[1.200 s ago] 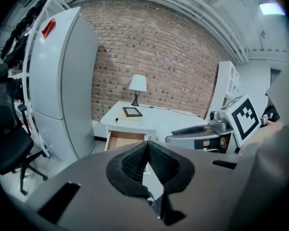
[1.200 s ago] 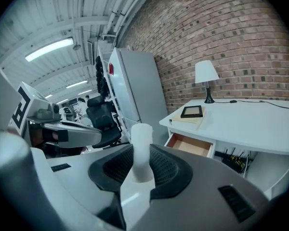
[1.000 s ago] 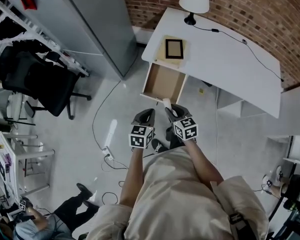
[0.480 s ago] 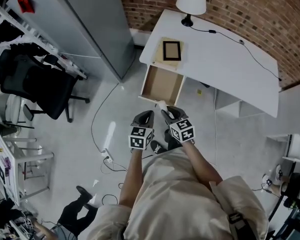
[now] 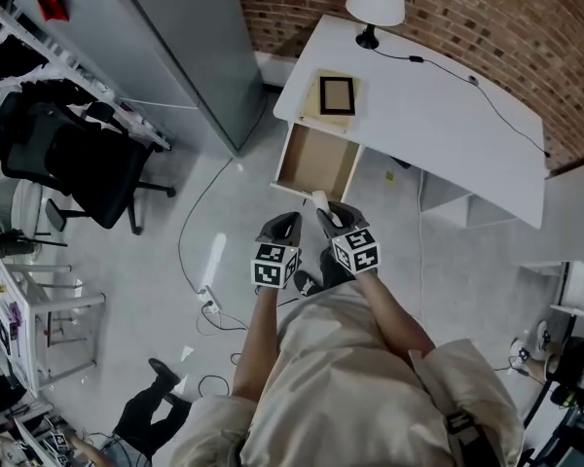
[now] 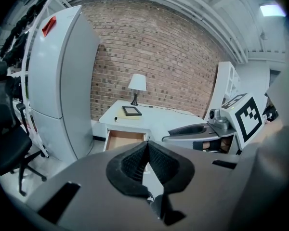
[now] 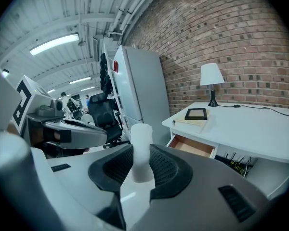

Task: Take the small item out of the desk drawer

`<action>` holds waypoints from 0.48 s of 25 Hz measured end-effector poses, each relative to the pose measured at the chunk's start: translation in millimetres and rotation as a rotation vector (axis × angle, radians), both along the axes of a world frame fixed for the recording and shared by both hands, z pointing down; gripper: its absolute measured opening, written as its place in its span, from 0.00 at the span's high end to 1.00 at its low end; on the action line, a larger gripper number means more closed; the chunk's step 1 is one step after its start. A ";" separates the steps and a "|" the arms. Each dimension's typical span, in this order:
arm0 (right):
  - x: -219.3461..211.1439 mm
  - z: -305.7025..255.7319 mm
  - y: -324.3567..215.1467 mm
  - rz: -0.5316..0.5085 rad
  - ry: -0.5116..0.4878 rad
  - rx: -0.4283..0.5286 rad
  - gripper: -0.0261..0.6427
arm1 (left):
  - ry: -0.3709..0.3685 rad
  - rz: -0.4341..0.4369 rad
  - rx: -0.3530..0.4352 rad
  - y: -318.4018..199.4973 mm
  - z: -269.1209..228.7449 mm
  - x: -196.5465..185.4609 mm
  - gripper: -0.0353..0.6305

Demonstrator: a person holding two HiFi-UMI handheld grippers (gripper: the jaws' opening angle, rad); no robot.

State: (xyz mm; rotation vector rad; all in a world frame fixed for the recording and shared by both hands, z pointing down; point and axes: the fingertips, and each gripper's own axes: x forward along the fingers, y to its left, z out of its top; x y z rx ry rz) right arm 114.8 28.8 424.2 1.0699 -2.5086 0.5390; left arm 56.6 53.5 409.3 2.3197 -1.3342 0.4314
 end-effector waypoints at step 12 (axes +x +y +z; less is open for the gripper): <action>8.5 6.3 -2.2 0.022 -0.008 -0.024 0.77 | -0.003 -0.002 -0.005 0.8 2.2 -1.4 0.92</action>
